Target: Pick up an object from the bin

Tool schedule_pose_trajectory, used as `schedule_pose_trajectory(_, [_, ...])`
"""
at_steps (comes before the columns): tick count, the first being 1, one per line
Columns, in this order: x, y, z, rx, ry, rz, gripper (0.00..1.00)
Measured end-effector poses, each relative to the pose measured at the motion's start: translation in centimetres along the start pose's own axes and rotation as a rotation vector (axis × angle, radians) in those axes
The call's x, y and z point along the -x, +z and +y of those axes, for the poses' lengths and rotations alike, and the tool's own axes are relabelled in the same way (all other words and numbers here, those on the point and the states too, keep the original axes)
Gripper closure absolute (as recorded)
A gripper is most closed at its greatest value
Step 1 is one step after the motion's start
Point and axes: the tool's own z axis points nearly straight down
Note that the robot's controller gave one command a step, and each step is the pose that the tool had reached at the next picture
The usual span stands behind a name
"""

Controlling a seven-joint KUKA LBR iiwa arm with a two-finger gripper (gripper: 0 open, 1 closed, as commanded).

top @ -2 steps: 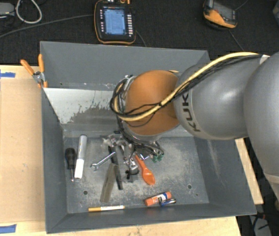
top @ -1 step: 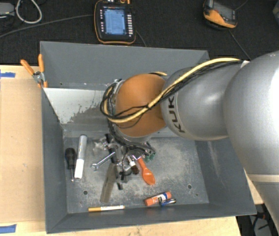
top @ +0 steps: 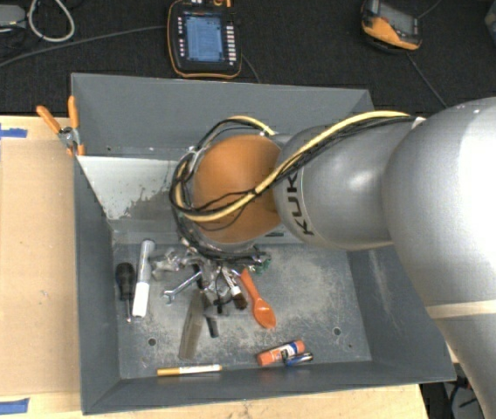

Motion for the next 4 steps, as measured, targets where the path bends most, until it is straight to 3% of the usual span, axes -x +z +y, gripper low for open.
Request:
schedule_pose_trajectory(1, [-1.3, -0.2, -0.3, 0.011, 0.171, 0.010, 1.00])
schedule_pose_trajectory(2, [-1.3, -0.2, -0.3, 0.011, 0.171, 0.010, 1.00])
schedule_pose_trajectory(4, [-1.3, -4.5, -0.1, 0.014, 0.174, 0.012, 1.00])
